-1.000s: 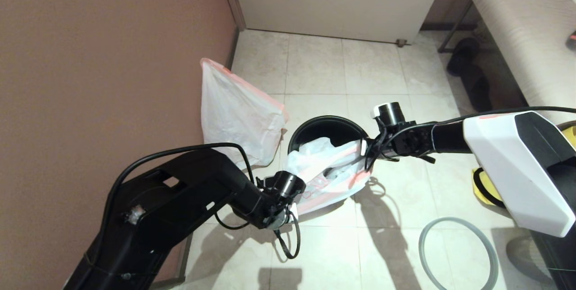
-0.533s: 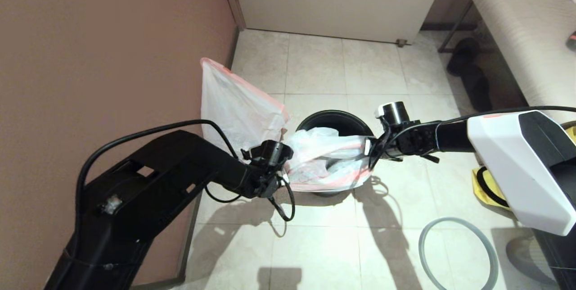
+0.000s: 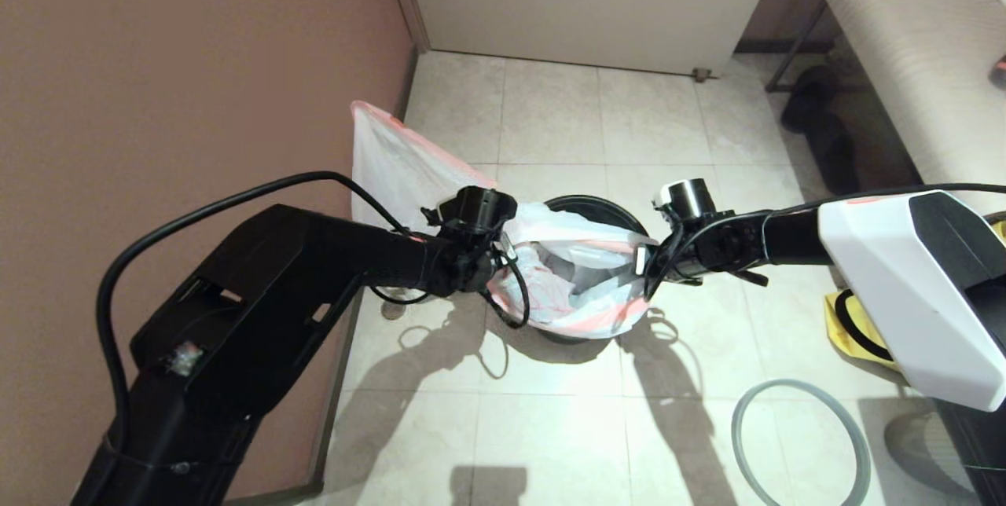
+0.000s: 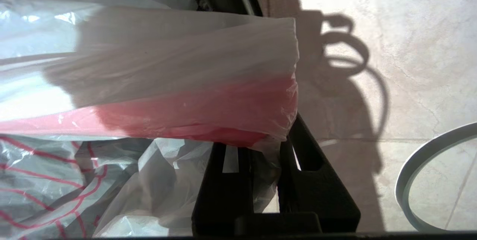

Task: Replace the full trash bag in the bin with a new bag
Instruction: Put the new garbage bag on the trash can

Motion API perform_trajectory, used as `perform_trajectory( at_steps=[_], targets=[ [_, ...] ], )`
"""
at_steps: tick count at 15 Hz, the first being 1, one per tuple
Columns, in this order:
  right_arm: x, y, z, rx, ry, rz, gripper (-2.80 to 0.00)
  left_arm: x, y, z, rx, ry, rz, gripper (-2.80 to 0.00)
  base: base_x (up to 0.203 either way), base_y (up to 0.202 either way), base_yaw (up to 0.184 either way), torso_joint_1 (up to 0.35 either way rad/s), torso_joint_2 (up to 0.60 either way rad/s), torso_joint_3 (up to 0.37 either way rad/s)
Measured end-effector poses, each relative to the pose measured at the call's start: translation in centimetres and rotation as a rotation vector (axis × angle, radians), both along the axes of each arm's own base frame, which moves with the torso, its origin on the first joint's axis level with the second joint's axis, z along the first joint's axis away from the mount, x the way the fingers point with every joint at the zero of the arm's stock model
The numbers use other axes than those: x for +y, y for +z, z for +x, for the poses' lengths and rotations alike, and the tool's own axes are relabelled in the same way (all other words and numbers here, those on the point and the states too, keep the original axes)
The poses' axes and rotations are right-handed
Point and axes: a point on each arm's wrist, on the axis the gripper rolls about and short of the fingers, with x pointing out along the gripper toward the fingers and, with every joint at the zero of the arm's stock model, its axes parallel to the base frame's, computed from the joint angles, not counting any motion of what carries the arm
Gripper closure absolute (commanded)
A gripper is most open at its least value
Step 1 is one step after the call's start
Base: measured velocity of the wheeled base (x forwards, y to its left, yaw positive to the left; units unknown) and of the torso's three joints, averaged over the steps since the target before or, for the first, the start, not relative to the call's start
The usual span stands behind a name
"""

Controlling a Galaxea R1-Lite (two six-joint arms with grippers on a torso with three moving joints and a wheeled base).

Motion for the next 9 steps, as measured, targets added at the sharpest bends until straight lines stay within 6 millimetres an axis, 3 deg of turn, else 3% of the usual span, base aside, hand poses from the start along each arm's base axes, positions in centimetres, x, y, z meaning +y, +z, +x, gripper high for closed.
perform_trajectory(
  at_steps=[4,9],
  targets=[
    [0.0,0.1,-0.6,0.024,0.061,0.017,0.00,-0.8,-0.2,1.6,-0.044,-0.050,-0.010,0.00,0.000,0.000,0.000,0.000,0.00,0.000],
    [0.0,0.0,-1.7,0.058,0.185,0.017,0.00,-0.1,-1.0,1.6,0.004,-0.024,-0.002,0.00,0.000,0.000,0.000,0.000,0.00,0.000]
  ],
)
